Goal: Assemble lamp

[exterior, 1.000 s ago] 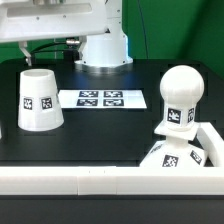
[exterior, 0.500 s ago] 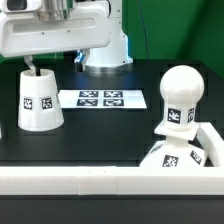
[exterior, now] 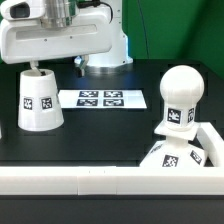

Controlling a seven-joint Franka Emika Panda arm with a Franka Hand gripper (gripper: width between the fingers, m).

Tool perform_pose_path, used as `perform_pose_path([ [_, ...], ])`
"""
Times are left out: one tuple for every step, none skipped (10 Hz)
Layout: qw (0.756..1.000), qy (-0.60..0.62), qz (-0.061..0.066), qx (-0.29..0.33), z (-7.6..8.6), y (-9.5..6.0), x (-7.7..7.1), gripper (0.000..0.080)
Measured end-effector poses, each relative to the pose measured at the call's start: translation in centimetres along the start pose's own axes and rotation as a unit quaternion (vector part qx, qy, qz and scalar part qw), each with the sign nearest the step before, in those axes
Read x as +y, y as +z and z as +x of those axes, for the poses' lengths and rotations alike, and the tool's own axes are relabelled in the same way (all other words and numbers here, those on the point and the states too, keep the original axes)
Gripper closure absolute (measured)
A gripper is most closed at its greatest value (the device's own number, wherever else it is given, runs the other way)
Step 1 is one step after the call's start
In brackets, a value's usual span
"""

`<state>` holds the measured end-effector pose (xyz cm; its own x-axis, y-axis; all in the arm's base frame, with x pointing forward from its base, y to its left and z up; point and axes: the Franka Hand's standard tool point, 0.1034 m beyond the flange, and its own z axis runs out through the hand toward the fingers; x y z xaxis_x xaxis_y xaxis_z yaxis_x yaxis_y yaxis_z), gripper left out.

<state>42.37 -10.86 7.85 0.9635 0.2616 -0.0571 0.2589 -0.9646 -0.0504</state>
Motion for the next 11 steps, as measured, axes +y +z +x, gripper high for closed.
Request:
perform_pose_path([
  [1.000, 0.001, 0.000, 0.000, -0.1, 0.0, 0.1, 0.0410],
  [1.000, 0.001, 0.000, -0.001, -0.1, 0.1, 0.1, 0.0592],
  [1.000, 0.001, 0.000, 0.000, 0.0, 0.0, 0.2, 0.0719],
  [1.000, 0.000, -0.001, 0.002, 0.3, -0.1, 0.3, 0.0719],
  [1.000, -0.001, -0.002, 0.003, 0.5, -0.2, 0.3, 0.0756],
  [1.000, -0.002, 0.000, 0.001, 0.8, -0.4, 0.3, 0.0756],
  [1.000, -0.004, 0.001, 0.000, 1.2, -0.7, 0.3, 0.0756],
  [1.000, -0.007, 0.002, 0.000, 1.9, -1.1, 0.3, 0.0756],
  [1.000, -0.006, 0.002, 0.002, 2.7, -1.4, -0.2, 0.0756],
  [1.000, -0.001, 0.005, -0.001, 3.7, -1.8, -1.3, 0.0756],
  [1.000, 0.008, 0.008, -0.002, 4.8, -2.4, -2.7, 0.0755],
])
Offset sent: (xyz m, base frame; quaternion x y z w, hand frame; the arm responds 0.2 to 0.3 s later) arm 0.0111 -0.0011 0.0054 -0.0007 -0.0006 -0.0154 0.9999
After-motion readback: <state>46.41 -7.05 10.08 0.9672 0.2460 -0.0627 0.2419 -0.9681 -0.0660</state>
